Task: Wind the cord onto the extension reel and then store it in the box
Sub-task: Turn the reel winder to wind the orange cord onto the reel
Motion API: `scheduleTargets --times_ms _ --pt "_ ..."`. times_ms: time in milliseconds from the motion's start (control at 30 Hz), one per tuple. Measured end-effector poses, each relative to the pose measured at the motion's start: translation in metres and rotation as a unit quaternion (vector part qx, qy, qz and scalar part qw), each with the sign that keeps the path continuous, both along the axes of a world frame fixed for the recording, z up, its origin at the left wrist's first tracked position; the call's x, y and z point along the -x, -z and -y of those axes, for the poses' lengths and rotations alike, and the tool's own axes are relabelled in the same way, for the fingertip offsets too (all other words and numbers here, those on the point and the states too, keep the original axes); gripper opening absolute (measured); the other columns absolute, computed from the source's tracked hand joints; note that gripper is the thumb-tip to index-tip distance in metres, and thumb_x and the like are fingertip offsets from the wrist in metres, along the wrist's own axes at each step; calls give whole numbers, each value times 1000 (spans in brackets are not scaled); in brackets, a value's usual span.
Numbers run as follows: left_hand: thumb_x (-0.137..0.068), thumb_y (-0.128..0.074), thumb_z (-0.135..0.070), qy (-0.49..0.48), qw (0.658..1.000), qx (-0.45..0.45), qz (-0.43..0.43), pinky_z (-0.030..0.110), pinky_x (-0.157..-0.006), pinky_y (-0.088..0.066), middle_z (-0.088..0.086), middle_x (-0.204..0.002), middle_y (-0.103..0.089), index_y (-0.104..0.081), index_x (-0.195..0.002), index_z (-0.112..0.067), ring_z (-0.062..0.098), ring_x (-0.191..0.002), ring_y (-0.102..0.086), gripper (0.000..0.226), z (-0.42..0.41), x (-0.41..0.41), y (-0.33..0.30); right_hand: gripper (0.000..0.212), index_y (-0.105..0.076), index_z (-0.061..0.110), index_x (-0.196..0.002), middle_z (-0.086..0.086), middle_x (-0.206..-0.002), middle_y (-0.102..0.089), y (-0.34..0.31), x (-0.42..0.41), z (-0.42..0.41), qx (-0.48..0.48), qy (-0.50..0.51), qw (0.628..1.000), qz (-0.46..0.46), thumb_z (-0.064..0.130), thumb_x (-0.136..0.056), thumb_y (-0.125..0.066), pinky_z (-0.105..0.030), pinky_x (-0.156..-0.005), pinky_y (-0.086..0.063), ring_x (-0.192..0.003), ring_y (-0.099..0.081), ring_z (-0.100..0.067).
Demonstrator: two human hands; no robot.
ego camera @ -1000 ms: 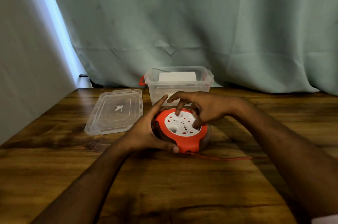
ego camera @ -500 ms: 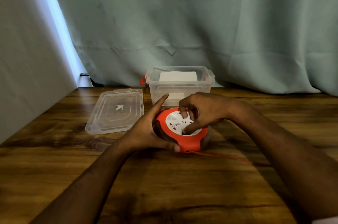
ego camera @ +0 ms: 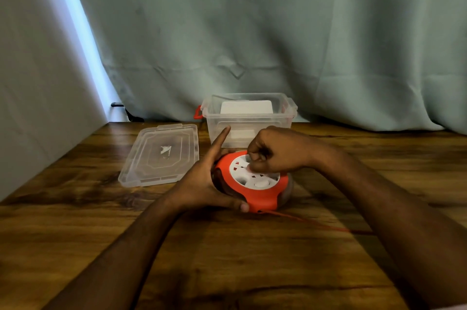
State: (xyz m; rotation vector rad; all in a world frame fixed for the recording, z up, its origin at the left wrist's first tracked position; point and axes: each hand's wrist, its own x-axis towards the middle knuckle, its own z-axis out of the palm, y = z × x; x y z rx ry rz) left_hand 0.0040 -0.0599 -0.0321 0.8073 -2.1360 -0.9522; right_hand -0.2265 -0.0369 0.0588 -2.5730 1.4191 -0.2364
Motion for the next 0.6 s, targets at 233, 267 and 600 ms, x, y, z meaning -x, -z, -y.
scheduleTargets --times_ms 233,267,600 --pt "-45 -106 -41 0 1000 -3 -2 35 -107 -54 -18 -149 -53 -1 -154 -64 6 -134 -58 153 -1 1 0 70 -55 37 -136 14 -132 -59 -7 15 5 -104 -27 994 12 7 -80 -84 -13 -69 -53 -110 -57 -1" --pt "-45 -106 -41 2 1000 -4 -1 32 -107 -53 -20 -148 -54 -1 -154 -64 5 -133 -58 153 0 1 0 72 -53 36 -139 13 -134 -59 -6 16 6 -103 -24 994 13 8 -80 -84 -14 -71 -53 -112 -56 -3" --pt "-46 -106 -39 2 1000 -6 -5 25 -105 -53 -22 -145 -55 -1 -155 -64 1 -133 -57 154 2 -1 1 59 -51 31 -117 9 -112 -66 -2 15 6 -87 0 996 19 28 -74 -92 -21 -64 -54 -97 -64 -8"
